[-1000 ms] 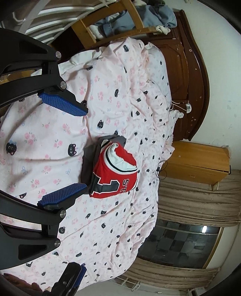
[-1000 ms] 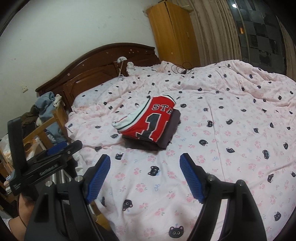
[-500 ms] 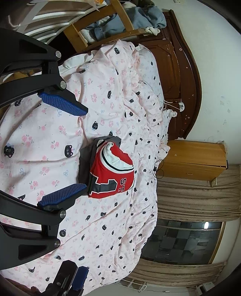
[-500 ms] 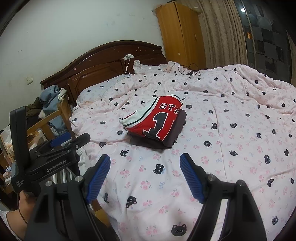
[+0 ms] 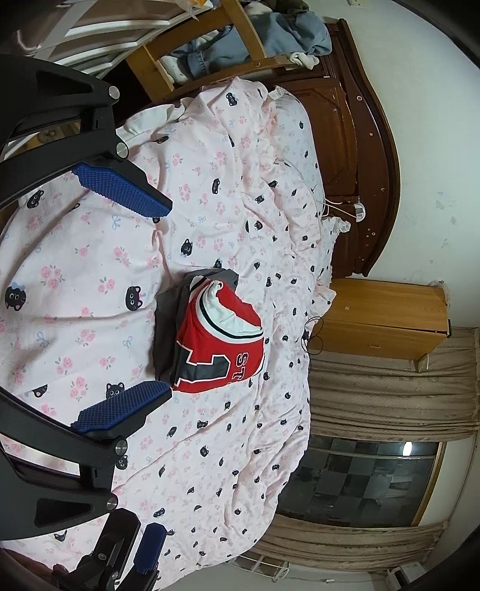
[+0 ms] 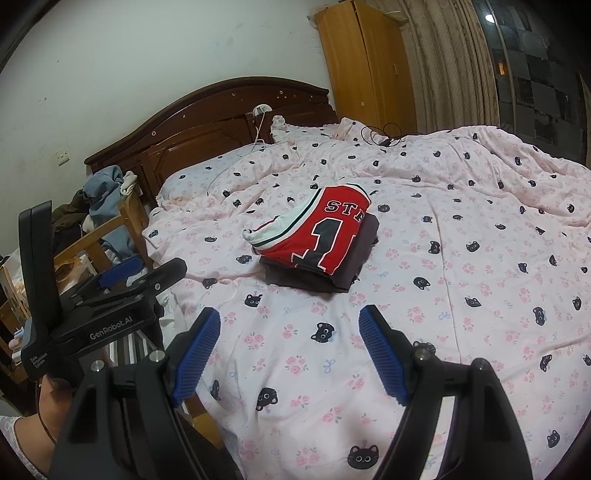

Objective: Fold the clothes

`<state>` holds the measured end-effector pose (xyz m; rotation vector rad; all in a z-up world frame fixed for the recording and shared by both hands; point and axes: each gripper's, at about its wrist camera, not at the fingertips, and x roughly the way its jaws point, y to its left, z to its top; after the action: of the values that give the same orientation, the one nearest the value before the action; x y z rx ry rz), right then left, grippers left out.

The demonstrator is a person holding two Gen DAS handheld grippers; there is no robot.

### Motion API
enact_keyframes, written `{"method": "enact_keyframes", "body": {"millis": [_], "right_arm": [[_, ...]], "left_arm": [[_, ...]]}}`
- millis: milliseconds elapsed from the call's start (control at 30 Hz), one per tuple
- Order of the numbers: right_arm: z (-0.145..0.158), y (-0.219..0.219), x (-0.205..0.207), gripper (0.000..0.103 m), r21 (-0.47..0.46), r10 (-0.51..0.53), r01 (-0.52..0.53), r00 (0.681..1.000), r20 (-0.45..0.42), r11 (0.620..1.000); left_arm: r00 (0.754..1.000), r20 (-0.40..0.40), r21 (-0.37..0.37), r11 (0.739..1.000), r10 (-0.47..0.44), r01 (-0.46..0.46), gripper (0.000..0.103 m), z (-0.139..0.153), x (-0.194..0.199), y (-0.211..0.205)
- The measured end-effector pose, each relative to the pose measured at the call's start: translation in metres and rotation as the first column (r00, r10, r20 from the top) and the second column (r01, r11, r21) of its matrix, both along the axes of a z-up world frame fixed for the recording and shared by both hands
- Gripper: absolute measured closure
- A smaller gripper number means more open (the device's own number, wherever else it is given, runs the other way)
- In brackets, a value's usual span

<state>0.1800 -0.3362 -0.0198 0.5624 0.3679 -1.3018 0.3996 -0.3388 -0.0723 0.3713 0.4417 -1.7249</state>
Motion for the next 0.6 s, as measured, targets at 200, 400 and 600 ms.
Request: {"method": "enact_keyframes", "body": {"millis": [200, 400, 600], "right_arm": [[-0.0009, 0.0004, -0.0009, 0.024, 0.003, 0.005, -0.005, 1.0, 0.008, 1.0], [-0.0004, 0.0008, -0.0012, 0.024, 0.002, 0.007, -0.007, 1.0, 0.012, 1.0], [0.0015, 0.0033, 0.0, 0.024, -0.006, 0.005, -0.005, 1.0, 0.011, 1.0]], "left_arm": [[1.0, -0.012, -0.006, 1.0, 0.002, -0.002, 0.0, 0.0003, 0.0011, 0.0001], [1.0, -0.02, -0.012, 1.0, 0.002, -0.002, 0.0, 0.0014, 0.0022, -0.0001], [1.0, -0.013, -0.019, 1.0, 0.001, -0.001, 0.0, 0.0018, 0.0009, 0.0006]]}}
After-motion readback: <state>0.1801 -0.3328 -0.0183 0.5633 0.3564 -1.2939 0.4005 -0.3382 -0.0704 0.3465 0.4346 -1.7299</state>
